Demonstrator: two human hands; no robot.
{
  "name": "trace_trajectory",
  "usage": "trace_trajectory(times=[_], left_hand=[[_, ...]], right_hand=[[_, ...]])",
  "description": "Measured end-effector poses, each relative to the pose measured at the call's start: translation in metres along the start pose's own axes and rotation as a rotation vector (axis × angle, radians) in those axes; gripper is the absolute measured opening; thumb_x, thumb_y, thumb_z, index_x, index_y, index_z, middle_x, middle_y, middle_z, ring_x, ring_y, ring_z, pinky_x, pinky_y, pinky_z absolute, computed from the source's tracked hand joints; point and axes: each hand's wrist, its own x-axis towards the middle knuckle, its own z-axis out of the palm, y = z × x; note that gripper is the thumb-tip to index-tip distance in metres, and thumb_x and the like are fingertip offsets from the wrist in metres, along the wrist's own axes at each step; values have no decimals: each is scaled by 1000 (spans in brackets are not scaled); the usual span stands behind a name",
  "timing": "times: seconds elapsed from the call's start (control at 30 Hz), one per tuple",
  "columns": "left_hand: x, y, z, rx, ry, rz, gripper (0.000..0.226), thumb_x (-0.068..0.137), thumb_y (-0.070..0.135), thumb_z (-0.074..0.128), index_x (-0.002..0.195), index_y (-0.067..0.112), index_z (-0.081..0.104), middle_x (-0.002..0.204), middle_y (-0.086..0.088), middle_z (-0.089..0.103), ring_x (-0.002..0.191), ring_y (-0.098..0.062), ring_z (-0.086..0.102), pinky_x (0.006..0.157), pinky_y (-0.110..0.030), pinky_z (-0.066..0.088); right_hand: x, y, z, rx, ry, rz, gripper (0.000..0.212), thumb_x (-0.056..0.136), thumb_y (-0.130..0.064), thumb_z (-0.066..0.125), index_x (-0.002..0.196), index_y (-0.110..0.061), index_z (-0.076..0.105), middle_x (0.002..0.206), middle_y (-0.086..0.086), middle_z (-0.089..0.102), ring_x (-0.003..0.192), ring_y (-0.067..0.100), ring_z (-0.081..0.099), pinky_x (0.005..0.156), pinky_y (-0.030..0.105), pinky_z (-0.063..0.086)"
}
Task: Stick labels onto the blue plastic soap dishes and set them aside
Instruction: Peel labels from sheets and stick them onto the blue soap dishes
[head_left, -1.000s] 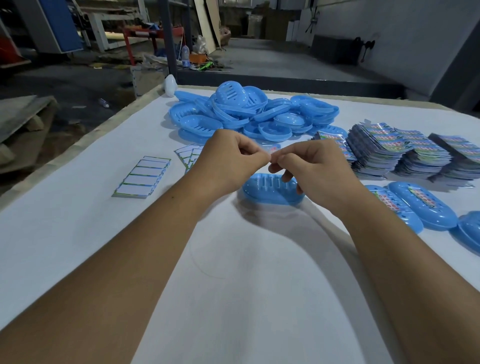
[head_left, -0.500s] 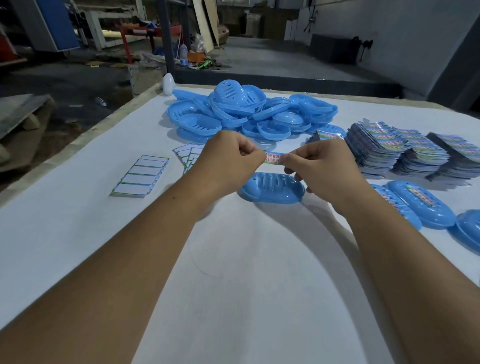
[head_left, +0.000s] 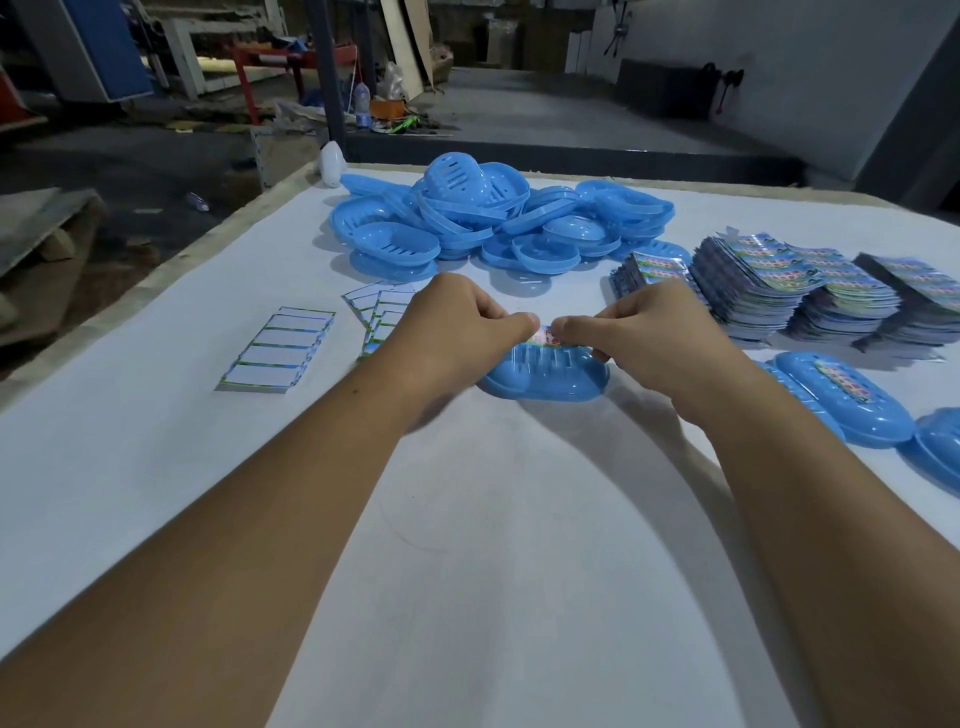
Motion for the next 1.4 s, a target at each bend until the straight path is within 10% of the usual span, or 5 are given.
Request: trace_trajectory(times=[1.4], left_hand=[[-3, 3, 10, 430, 81, 153, 25, 78, 47, 72, 73, 26, 60, 74, 11, 60, 77, -15, 59, 55, -27, 35]], right_hand=[[-9, -11, 8, -414, 76, -108, 39, 68, -58, 81, 56, -22, 70, 46, -7, 60, 57, 11, 59, 49, 26, 36]])
